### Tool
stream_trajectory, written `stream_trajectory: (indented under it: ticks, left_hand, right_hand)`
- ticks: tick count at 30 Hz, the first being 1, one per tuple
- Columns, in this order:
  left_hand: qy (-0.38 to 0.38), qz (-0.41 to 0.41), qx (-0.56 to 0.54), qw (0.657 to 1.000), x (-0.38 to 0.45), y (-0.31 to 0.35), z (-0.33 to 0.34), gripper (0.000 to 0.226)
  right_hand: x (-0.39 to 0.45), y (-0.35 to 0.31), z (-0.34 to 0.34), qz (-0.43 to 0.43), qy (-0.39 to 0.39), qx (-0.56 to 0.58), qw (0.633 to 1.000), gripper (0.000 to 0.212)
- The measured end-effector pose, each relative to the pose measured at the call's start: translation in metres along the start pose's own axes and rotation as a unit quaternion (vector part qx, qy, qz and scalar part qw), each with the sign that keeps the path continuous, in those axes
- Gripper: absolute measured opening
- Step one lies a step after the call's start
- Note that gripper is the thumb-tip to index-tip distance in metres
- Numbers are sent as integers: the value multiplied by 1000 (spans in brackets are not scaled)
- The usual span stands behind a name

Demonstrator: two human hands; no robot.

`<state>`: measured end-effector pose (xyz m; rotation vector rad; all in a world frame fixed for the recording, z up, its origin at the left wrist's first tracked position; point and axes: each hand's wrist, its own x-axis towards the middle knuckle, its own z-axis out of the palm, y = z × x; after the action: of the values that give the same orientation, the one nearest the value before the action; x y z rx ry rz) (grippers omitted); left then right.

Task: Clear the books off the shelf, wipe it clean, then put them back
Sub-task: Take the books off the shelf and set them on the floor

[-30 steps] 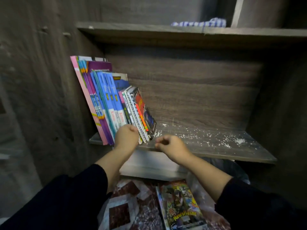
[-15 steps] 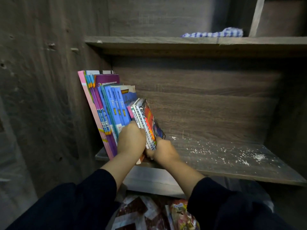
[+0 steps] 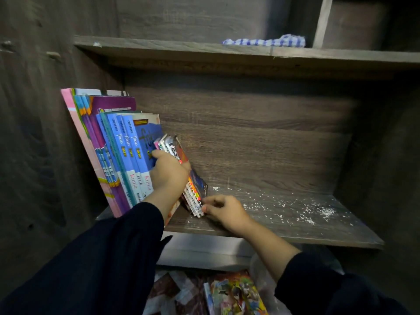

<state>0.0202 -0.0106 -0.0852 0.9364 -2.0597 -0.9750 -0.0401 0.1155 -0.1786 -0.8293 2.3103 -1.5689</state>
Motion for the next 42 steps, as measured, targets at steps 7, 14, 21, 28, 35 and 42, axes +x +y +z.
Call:
stream_trajectory:
  ticks: [7, 14, 21, 28, 35, 42]
  left_hand:
    - [1, -12, -114, 993, -3, -9, -11, 55]
    - [-139, -83, -286, 944, -40, -7, -38, 33]
    - [-180, -91, -301, 932, -85, -12, -65, 19]
    - [-211, -100, -275, 933, -125, -32, -79, 16]
    - [-307, -132, -215, 918, -148, -70, -77, 23]
    - [-396, -152, -157, 892, -149, -105, -50, 32]
  right_hand:
    - [-22, -7, -28, 226, 9, 174, 958, 52]
    - [-54, -29, -40, 252, 38, 295, 921, 45]
    - [-104, -36, -61, 303, 20, 331, 893, 44]
    - [-145, -28, -70, 342, -79, 198, 915, 50]
    - [-182, 8, -65, 341, -121, 155, 919, 37]
    - [-193, 57, -60, 286, -97, 149, 942, 22]
